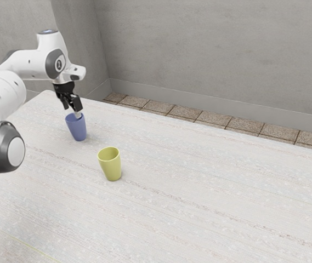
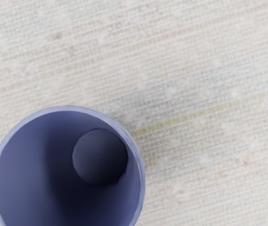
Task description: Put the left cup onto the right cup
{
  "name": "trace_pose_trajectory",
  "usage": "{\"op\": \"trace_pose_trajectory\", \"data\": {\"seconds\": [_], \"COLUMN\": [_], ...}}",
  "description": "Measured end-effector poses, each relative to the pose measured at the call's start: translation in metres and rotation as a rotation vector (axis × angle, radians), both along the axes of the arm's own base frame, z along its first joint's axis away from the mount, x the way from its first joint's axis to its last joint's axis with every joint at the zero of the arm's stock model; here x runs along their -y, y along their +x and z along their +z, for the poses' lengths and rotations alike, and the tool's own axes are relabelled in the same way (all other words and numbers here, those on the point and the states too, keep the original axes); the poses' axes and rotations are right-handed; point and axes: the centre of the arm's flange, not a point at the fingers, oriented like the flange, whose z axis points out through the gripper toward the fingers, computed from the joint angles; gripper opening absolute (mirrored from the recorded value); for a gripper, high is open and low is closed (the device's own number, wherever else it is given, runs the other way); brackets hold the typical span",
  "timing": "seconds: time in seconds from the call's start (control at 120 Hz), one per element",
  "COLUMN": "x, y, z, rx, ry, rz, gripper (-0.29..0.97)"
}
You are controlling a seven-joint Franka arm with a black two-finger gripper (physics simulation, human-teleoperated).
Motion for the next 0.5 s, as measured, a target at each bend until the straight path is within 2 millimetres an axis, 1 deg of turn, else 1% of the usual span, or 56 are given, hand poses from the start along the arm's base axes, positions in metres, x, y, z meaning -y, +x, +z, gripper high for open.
{"op": "trace_pose_trajectory", "data": {"seconds": [0.242, 0.5], "x": [0.006, 0.007], "y": [0.006, 0.007], "z": [-0.005, -0.022], "rx": [0.01, -0.003], "ry": [-0.01, -0.017], "rz": [-0.019, -0.027], "gripper": [0.68, 0.68]}}
